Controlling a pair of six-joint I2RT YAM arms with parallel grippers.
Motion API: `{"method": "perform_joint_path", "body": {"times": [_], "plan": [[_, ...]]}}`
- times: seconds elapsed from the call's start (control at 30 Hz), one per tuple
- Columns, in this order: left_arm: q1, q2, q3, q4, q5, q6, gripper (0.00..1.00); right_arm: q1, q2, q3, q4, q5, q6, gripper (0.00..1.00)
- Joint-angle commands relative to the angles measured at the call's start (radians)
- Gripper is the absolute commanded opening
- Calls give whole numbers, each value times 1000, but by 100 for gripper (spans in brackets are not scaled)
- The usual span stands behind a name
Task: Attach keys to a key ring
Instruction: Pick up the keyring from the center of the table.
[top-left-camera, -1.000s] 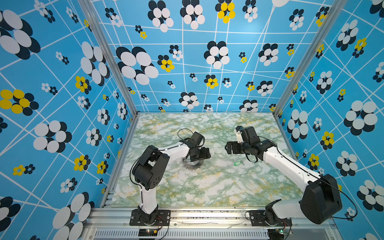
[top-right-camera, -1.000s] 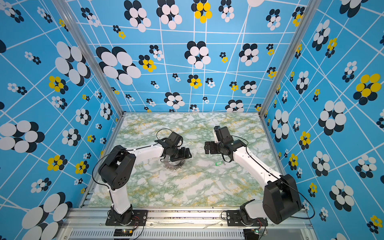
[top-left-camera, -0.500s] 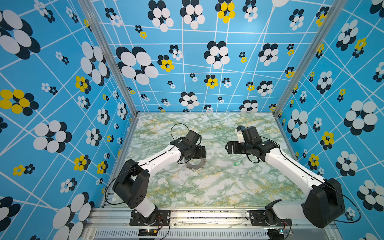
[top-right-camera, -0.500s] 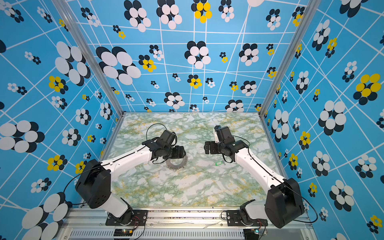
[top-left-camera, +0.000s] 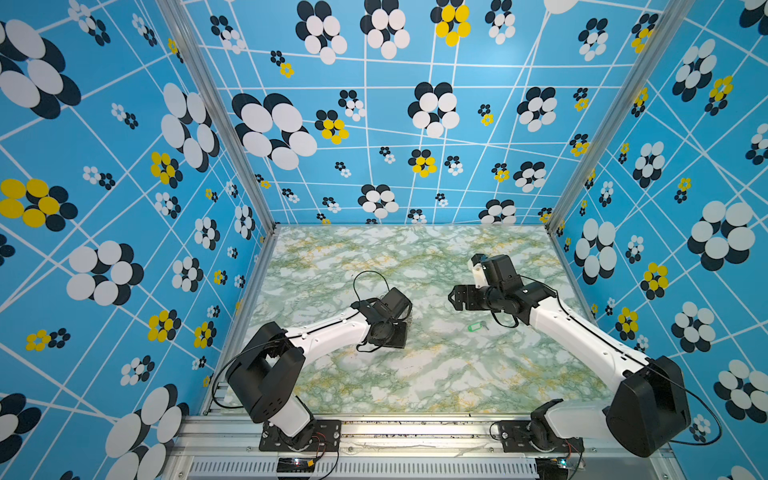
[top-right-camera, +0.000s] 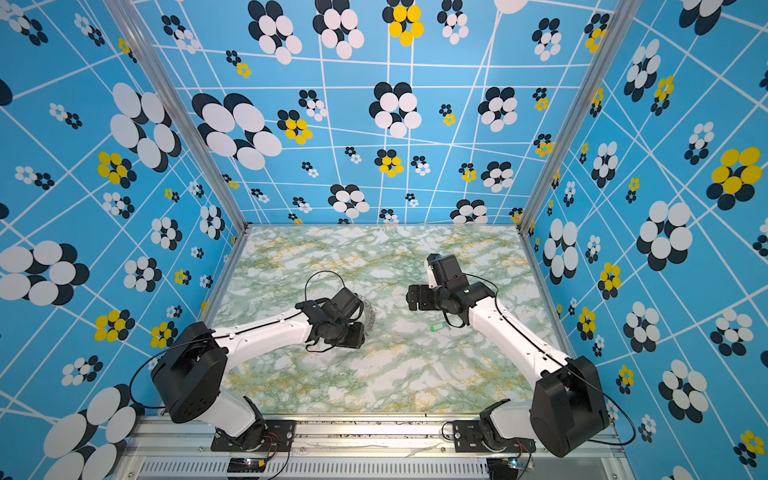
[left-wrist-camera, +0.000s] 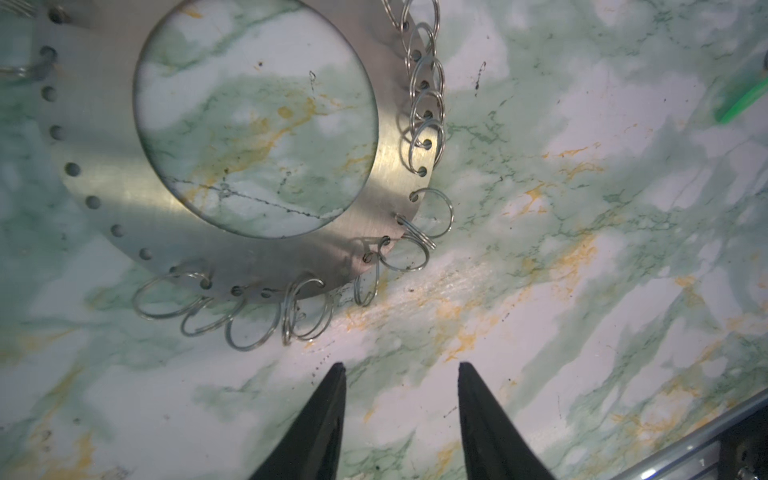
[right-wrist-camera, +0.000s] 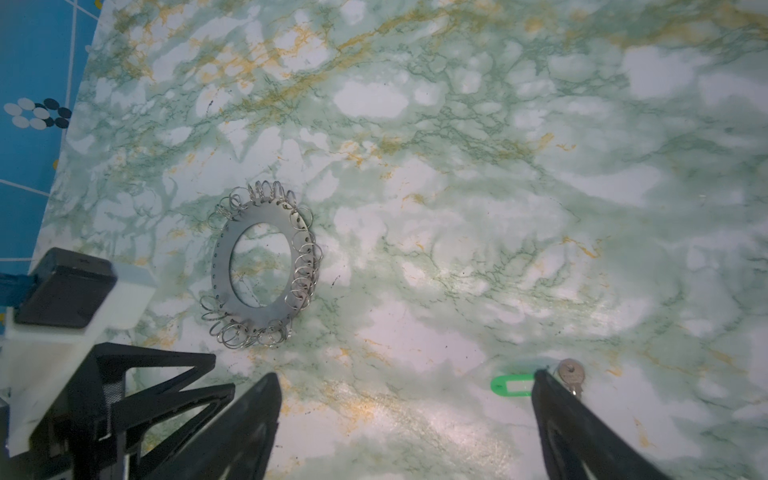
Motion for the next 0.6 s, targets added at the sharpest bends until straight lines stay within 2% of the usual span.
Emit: {"method": "perform_joint_path", "body": {"times": [0.0,0.03,0.17,0.57], "plan": [[-14,25,-3,29,-52,35,44,9,-29,-18,12,-4,19,94],[-17,31,0,29,-60,42,39,10,-30,-21,14,-1,18,94],[-20,50,7,40,-84,66,33,10,-35,-26,18,4,19,93],[-20,98,15,69,-109,78,28,10,-38,-31,30,10,19,92]]}}
